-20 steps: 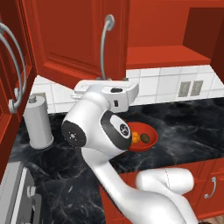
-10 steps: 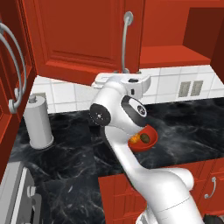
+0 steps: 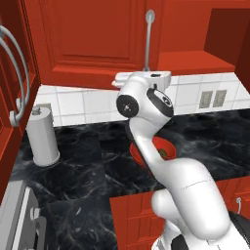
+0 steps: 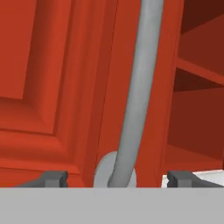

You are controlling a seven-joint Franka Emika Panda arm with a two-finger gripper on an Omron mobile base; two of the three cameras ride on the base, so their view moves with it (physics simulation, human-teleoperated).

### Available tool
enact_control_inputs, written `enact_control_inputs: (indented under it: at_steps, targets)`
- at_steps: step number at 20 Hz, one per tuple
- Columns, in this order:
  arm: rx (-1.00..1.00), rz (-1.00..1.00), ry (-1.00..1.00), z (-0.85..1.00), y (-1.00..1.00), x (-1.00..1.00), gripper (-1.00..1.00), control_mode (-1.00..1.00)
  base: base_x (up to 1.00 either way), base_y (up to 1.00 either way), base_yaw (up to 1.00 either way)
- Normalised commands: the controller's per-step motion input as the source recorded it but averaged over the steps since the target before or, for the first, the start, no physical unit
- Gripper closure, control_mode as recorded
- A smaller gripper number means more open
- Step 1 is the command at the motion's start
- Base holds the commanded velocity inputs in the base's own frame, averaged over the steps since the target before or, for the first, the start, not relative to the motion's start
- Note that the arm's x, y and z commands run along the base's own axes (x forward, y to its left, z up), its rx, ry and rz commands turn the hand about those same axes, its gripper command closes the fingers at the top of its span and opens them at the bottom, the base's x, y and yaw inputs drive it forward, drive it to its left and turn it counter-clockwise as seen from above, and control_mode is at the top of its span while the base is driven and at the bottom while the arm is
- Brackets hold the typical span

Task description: Open the cabinet. Pick the orange and kiwi from the cabinet and place them into the bowl. Then close the cabinet.

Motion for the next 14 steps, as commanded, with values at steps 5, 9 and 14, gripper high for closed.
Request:
enact_control_inputs:
  at_steps: [5,9,14]
  targets:
    - [0.0,0.0,0.02,-0.34,-0.32,1.0,-1.0,-1.0,0.0,0.0,0.0]
    - [0.0,0.0,0.0,-0.3,-0.24,0.94,-1.0,-1.0,0.0,0.0,0.0]
    - [0.0,0.0,0.02,-0.13,-0.1,0.74,-1.0,-1.0,0.0,0.0,0.0]
